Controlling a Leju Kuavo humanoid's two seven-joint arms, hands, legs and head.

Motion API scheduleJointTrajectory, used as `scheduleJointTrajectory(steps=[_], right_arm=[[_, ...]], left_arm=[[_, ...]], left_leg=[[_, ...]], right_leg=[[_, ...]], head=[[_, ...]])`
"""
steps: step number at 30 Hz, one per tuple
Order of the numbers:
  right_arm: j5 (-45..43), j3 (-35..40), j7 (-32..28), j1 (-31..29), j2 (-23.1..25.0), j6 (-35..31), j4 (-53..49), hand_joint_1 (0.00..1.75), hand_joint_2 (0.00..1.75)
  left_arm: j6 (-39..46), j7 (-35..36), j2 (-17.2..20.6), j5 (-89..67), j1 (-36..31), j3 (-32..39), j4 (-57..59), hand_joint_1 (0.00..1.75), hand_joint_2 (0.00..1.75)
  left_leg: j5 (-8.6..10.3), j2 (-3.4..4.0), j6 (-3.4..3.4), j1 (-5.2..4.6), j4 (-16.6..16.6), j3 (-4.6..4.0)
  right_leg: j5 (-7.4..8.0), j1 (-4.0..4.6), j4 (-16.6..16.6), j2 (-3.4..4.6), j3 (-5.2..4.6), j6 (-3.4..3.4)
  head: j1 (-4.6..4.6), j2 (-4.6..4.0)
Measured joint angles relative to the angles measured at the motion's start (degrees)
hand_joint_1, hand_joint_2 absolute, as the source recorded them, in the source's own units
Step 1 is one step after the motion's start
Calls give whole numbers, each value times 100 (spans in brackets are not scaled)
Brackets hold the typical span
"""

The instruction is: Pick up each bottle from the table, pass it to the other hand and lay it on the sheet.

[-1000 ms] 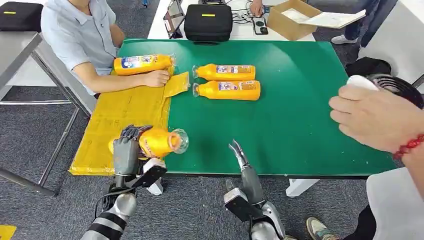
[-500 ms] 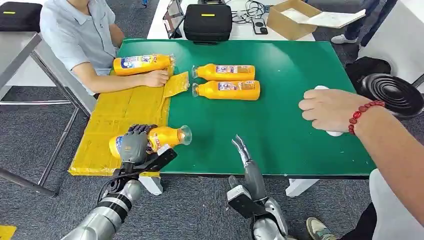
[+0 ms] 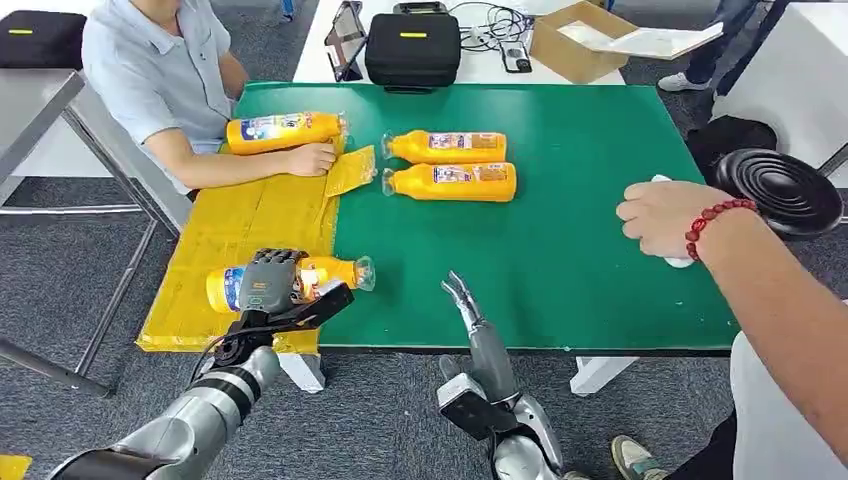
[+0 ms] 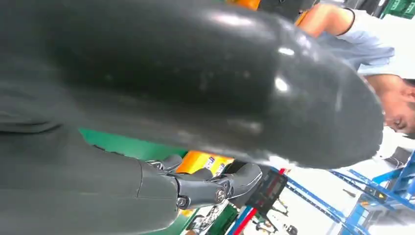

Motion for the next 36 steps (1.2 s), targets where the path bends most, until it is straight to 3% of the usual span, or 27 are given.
scheduleJointTrajectory(steps=[8,9,10,14,16,17,19,21,26,27,36], right_arm=[[-2,2,0,0,13,35,7,0,0],[8,2,0,-1,22,35,15,0,0],[11,4,0,-1,33,39,24,0,0],[9,22,0,-45,70,44,79,0,0],[-33,26,0,-87,74,42,109,0,0],[-79,26,0,-103,70,37,122,0,0],[-197,22,0,-131,41,28,127,0,0],[-345,-11,0,-143,-20,11,127,0,0],[-463,-63,2,-144,-162,-4,127,0,0],[-472,-63,2,-145,-184,-20,127,0,0],[-542,-63,0,-160,-247,-87,129,0,0]], left_arm=[[-204,240,39,-122,-36,-44,122,175,175],[-293,160,50,-68,-32,-35,129,171,175],[-363,72,55,-15,-27,-24,138,148,175],[-678,-580,61,363,4,122,142,150,175],[-912,-813,50,428,-15,129,142,140,175],[-1021,-826,37,391,-35,125,142,86,175],[-1227,-752,-29,295,-117,114,144,65,175],[-1485,-601,-129,221,-239,101,183,5,175],[-1902,-441,-384,322,-363,90,308,0,175],[-1908,-448,-419,369,-364,90,310,0,0],[-2371,-1037,-549,1068,-403,194,317,0,0]], left_leg=[[-1,1,0,0,-1,16],[-1,1,-1,0,-1,15],[-2,1,-1,0,-2,17],[-4,-3,-2,0,-5,33],[-5,-4,-2,0,-5,54],[-5,-7,-2,0,-6,66],[-2,-21,-2,-1,-5,68],[10,-43,11,-3,-5,67],[19,-46,22,-18,-4,56],[19,-46,23,-18,-3,55],[17,-47,24,-22,-3,50]], right_leg=[[0,0,1,3,20,0],[-1,-1,1,3,22,0],[-1,-1,1,3,26,-1],[-4,-1,1,1,42,-2],[-9,-1,0,0,58,-4],[-10,-1,-1,-2,61,-4],[-10,-2,-2,-9,65,-4],[-9,-5,-2,-32,69,-4],[0,-20,-2,-41,75,5],[2,-21,-3,-42,75,9],[1,-20,-6,-43,63,10]], head=[[0,0],[0,0],[0,0],[0,0],[-2,0],[-2,0],[-2,0],[-2,0],[2,0],[0,0],[0,0]])
